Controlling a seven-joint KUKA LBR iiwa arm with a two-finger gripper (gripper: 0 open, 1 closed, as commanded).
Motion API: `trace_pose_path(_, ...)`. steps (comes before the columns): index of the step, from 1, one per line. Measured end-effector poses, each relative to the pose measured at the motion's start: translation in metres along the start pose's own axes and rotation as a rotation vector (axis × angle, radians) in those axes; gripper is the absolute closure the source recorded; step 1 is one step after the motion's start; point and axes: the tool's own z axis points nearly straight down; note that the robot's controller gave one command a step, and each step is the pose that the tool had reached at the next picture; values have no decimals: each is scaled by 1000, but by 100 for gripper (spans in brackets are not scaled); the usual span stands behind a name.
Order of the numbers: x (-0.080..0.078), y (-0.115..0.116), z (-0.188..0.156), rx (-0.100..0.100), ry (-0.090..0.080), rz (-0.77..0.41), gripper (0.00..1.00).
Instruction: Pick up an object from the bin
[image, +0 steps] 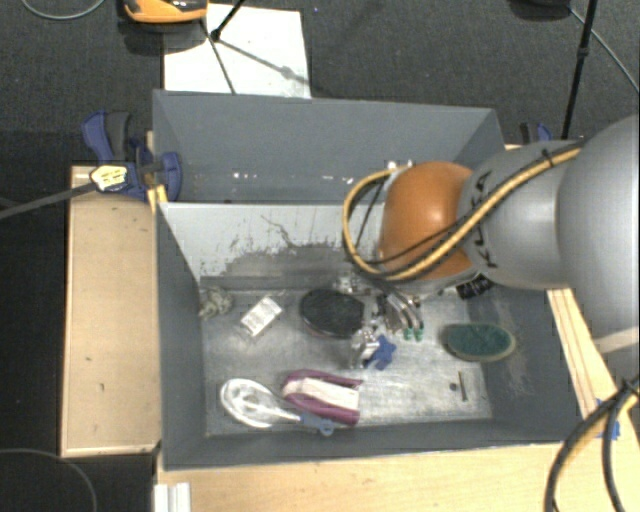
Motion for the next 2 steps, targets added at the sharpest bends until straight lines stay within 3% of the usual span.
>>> trace_pose_path(1, -1, 3, -2, -3, -4, 1, 100)
trace_pose_path(2, -2, 20, -106, -4, -11, -26, 100)
